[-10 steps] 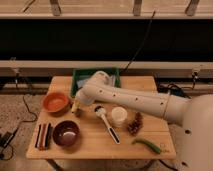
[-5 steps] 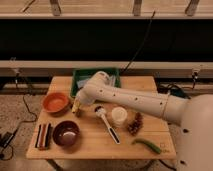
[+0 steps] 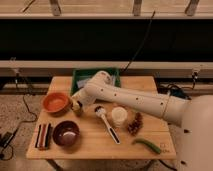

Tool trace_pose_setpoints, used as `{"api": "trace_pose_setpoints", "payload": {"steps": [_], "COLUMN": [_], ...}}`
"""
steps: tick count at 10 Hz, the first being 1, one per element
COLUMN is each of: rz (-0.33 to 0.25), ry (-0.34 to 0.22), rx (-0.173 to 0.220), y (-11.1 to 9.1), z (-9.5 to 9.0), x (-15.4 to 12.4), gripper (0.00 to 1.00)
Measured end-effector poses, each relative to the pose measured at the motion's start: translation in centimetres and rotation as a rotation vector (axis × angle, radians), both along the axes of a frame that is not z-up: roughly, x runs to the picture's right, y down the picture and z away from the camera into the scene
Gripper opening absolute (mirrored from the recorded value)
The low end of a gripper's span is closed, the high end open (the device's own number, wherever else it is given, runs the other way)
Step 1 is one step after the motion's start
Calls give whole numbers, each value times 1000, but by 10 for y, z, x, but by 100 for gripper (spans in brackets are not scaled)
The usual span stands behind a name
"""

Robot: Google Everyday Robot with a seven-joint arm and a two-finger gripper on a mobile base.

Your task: Place banana in metal cup

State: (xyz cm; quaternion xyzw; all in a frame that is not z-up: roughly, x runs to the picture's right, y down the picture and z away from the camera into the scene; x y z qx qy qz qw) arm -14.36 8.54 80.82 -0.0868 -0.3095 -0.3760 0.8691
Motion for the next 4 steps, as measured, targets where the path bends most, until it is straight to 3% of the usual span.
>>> {"api": "trace_pose_setpoints", "payload": {"steps": [4], "rz": [7], "ry": [2], "rx": [8], "y": [-2], "z": [-1], "x": [1], "gripper": [80]}}
